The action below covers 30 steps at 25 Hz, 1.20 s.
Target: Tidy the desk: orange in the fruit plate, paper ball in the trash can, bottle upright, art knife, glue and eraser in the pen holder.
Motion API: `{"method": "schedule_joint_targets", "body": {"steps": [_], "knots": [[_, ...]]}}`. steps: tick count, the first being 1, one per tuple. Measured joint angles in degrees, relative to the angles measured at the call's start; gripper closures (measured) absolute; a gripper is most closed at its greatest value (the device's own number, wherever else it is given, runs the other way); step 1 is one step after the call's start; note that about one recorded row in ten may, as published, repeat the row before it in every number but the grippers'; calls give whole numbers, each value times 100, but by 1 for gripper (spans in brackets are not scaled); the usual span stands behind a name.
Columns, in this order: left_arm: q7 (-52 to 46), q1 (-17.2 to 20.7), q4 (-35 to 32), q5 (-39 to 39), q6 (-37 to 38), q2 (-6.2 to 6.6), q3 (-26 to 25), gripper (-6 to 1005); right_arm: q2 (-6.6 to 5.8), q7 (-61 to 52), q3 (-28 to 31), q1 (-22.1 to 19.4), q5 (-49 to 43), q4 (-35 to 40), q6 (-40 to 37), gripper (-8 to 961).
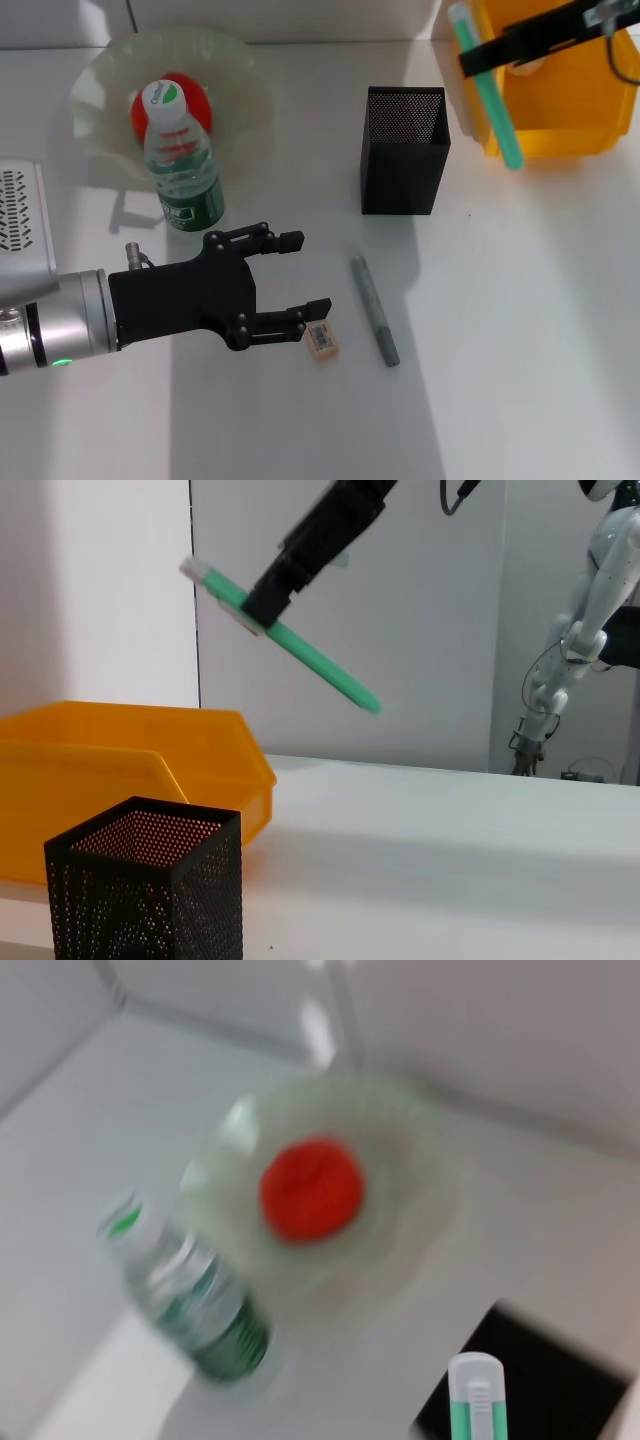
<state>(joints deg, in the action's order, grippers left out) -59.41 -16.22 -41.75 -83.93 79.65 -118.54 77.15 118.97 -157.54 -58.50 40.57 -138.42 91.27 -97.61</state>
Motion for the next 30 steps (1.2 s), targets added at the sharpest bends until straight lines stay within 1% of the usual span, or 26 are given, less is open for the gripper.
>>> {"method": "schedule_joint_targets", "body": {"steps": [2,4,7,10,15,19,22,25,30], "knots": [[0,2,0,-4,0,3,-5,210,12,258,266,-236,230,336,235,785],[0,3,0,-6,0,4,-6,210,19,615,379,-505,698,431,606,785],[0,7,0,4,0,6,-7,210,23,1274,357,-878,1565,239,1243,785],[0,0,0,12,0,7,9,210,29,2048,337,-1073,2326,-215,1708,784],[-18,-10,0,-1,-2,1,15,210,31,3601,343,-1110,3314,-1406,2068,784],[-30,-12,9,-11,-3,-2,29,210,30,5268,388,-1132,4217,-2708,2214,784],[-30,-13,16,-16,-3,-2,36,210,23,6318,392,-1117,4665,-3470,2224,784],[-25,-14,28,-17,-3,-4,37,210,28,6969,390,-1120,4848,-3827,2229,784],[-6,-24,115,-18,-3,-11,38,210,32,7521,406,-1015,4949,-4325,2388,784]]}}
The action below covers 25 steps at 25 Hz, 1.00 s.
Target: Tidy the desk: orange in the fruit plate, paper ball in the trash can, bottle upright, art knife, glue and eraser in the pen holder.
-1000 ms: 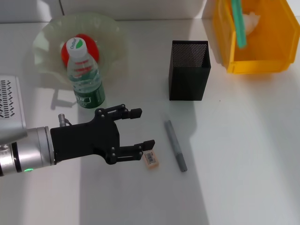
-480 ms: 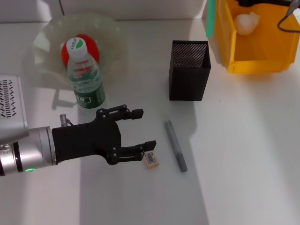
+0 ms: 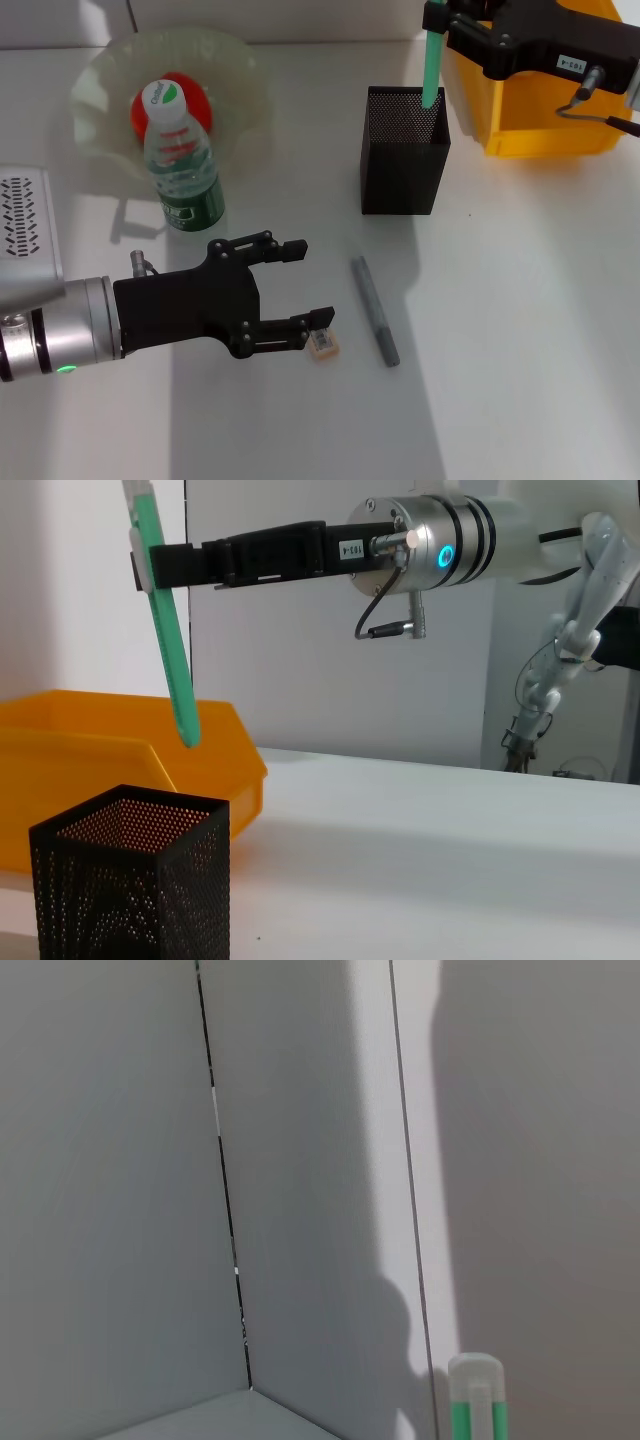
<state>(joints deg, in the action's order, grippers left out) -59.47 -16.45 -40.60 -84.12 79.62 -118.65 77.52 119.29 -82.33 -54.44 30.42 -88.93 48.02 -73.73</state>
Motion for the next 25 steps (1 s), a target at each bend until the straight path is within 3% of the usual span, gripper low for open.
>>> {"method": "schedule_joint_targets", "body": {"steps": [18,25], "knots": [[22,-18,102,0,0,0,-1,209,-3,1261,-71,628,369,-1523,1013,736],[24,-17,105,1,0,0,-1,209,16,1386,-78,548,480,-1570,1004,703]]}}
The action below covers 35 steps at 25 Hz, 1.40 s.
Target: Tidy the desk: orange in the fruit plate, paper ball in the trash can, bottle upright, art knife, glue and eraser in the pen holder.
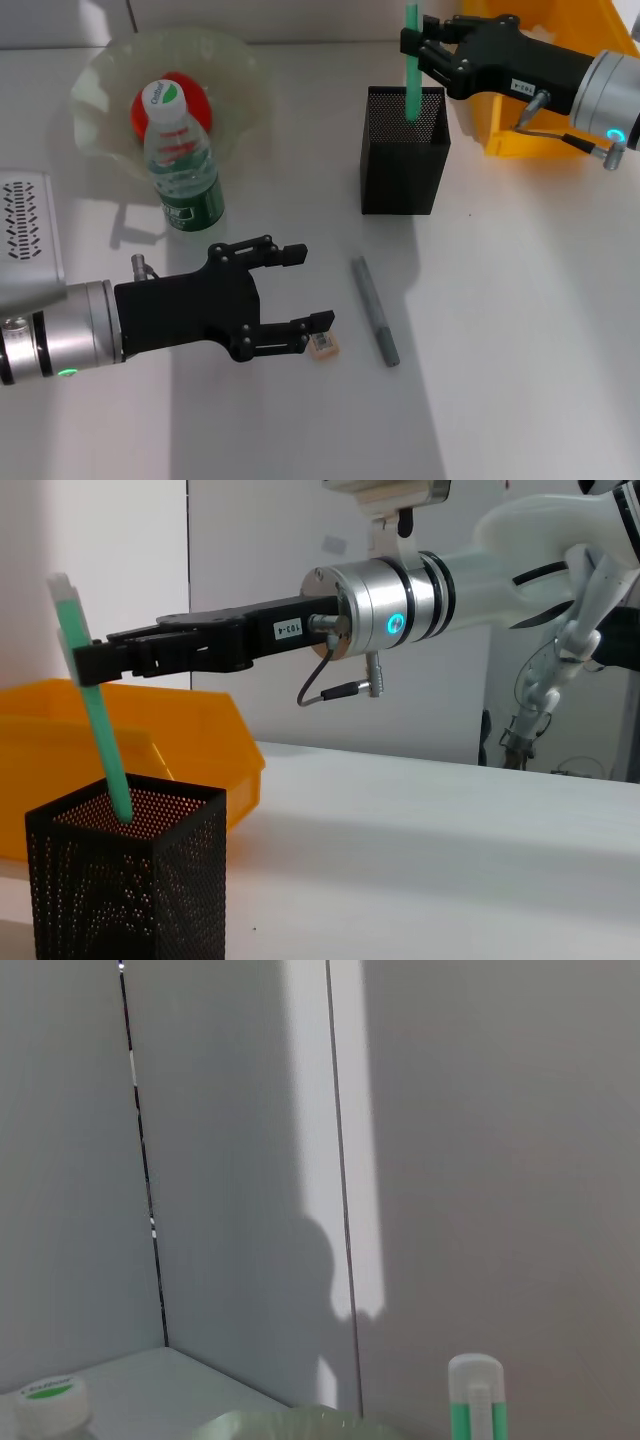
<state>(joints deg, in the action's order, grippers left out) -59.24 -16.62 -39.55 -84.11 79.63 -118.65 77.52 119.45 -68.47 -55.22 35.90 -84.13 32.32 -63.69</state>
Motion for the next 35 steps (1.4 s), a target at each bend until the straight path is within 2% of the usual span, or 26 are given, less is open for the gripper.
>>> {"method": "schedule_joint_targets", "body": {"steps": [7,11,13,15,16,17,18,19,21,22,24,25,26,30,31,35], "knots": [[0,-14,0,27,12,4,0,209,-15,-182,-1,-113,48,73,-296,670],[-1,-15,0,35,37,6,0,209,-23,-659,-128,-257,6,445,-421,527],[-20,-16,-1,40,143,9,-20,209,-31,-1153,-334,-430,-28,916,-461,456],[-20,-6,-17,41,182,9,-37,209,-41,-1849,-521,-657,-257,1570,-528,338],[-20,-6,-17,41,182,9,-37,209,-42,-2264,-576,-773,-462,1963,-580,279],[-105,23,-83,45,268,28,-69,209,-41,-2959,-612,-967,-1014,2689,-799,220],[-105,23,-83,45,268,28,-69,209,-41,-2959,-612,-967,-1014,2689,-799,199],[-149,35,-148,44,298,34,-80,209,-35,-3615,-614,-1102,-1588,3307,-1136,178],[-203,49,-226,45,306,35,-83,209,-33,-3823,-613,-1140,-1812,3523,-1303,135],[-302,60,-338,32,309,35,-88,209,-29,-4167,-595,-1206,-2259,3911,-1746,114],[-484,62,-516,-13,309,41,-93,209,-25,-4291,-561,-1327,-2668,4289,-2448,115],[-484,62,-516,-13,309,41,-93,209,-25,-4291,-561,-1327,-2668,4289,-2448,116],[-623,68,-656,-72,308,56,-95,209,-24,-4182,-552,-1478,-2782,4449,-2827,116],[-964,80,-959,-339,291,65,-154,209,-25,-3779,-553,-1765,-2804,4517,-3076,118],[-1257,81,-1209,-633,265,48,-221,209,-12,-3368,-529,-1974,-2786,4433,-3117,119],[-1683,65,-1590,-1100,193,18,-274,209,-2,-2842,-517,-2191,-2650,4124,-3119,119]]}}
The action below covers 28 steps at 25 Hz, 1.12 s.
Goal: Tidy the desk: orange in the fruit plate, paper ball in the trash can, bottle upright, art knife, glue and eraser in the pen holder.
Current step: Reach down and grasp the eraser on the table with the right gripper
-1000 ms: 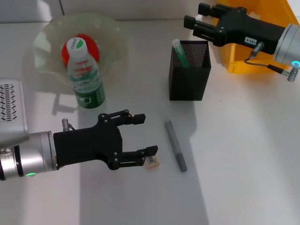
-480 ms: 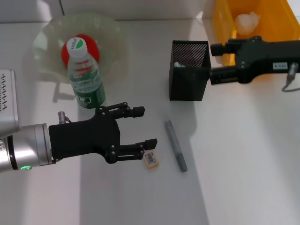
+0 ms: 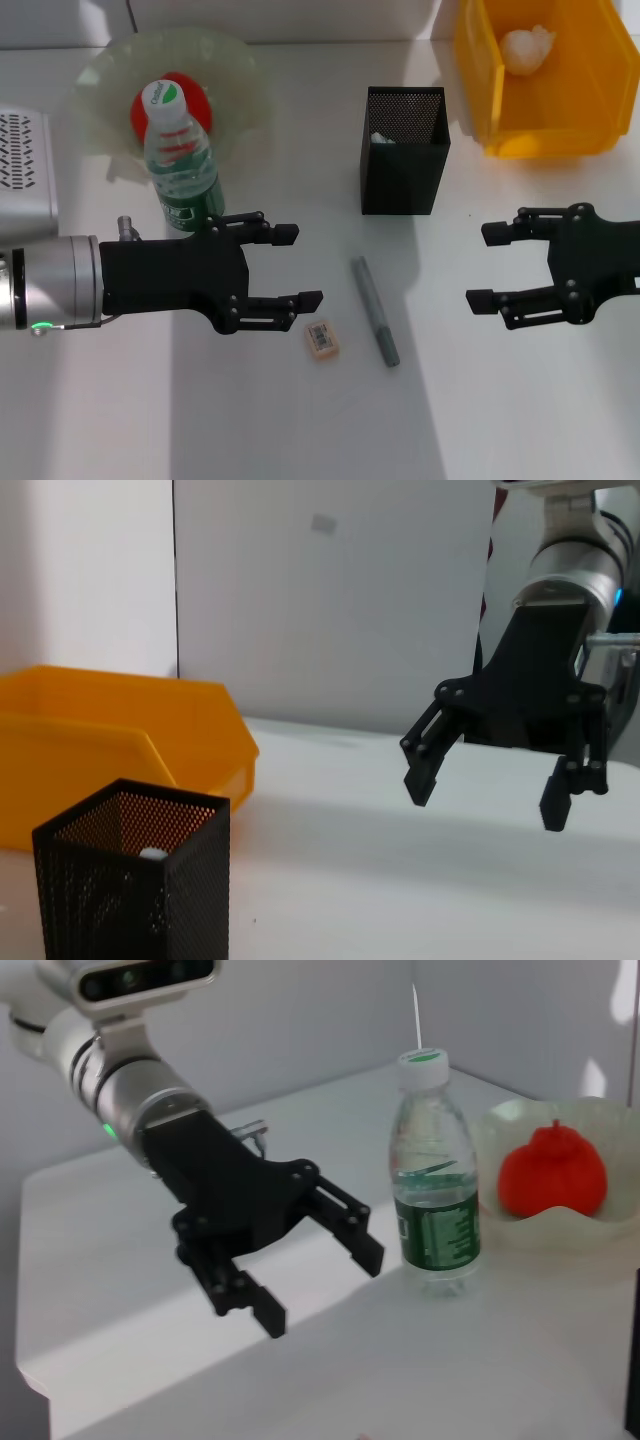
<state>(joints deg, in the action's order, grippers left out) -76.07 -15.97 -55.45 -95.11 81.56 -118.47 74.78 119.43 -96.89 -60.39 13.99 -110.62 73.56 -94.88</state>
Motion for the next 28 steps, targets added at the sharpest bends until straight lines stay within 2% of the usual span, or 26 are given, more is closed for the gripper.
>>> {"method": "schedule_joint_targets", "body": {"steps": [1,2,5,6,7,8,9,10,11,12,13,14,16,17,18,19,23,25,26,28], "knots": [[-310,-25,-246,-292,-27,-5,-4,209,-4,366,6,-105,274,-354,-12,119],[-310,-25,-246,-292,-27,-5,-4,209,-4,366,6,-105,274,-354,-12,118],[-832,-52,-669,-767,-29,-7,23,209,-22,1045,186,-225,755,-984,-141,118],[-1141,-81,-942,-1099,-34,-13,96,209,-25,1483,551,-245,918,-1444,-323,118],[-1141,-81,-942,-1099,-34,-13,96,208,-25,1483,551,-245,918,-1444,-323,118],[-1287,-104,-1058,-1227,-34,-19,150,208,-34,1742,963,-224,918,-1821,-478,118],[-1893,-187,-1405,-1648,-52,-21,366,208,-53,1820,1146,-207,866,-1964,-542,118],[-1893,-187,-1405,-1648,-52,-21,366,208,-53,1820,1146,-207,866,-1964,-542,118],[-1893,-187,-1405,-1648,-52,-21,366,208,-109,1933,1417,-198,730,-2152,-614,118],[-2439,-239,-1732,-2007,-79,-24,571,208,-109,1933,1417,-198,730,-2152,-614,118],[-2849,-270,-2028,-2316,-142,-28,808,208,-175,2148,1594,-216,622,-2301,-649,118],[-2946,-276,-2088,-2379,-162,-28,860,208,-175,2148,1594,-216,622,-2301,-649,118],[-3422,-312,-2441,-2694,-250,-29,1221,208,-279,2496,1692,-257,575,-2526,-753,119],[-3639,-349,-2573,-2839,-275,-30,1364,208,-279,2496,1692,-257,575,-2526,-753,119],[-4182,-479,-2798,-3130,-297,-36,1632,208,-330,2637,1701,-266,526,-2671,-784,119],[-4182,-479,-2798,-3130,-297,-36,1632,208,-330,2637,1701,-266,526,-2671,-784,119],[-5395,-886,-3048,-3684,-199,-38,2131,208,-330,2702,1725,-277,423,-2779,-726,119],[-5558,-956,-3064,-3789,-174,-38,2235,208,-307,2723,1760,-279,411,-2817,-709,119],[-5876,-1066,-3082,-4091,-136,-40,2495,208,-289,2758,1787,-277,404,-2855,-704,119],[-6105,-1131,-3099,-4352,-123,-46,2692,208,-284,2771,1792,-275,402,-2874,-703,119]]}}
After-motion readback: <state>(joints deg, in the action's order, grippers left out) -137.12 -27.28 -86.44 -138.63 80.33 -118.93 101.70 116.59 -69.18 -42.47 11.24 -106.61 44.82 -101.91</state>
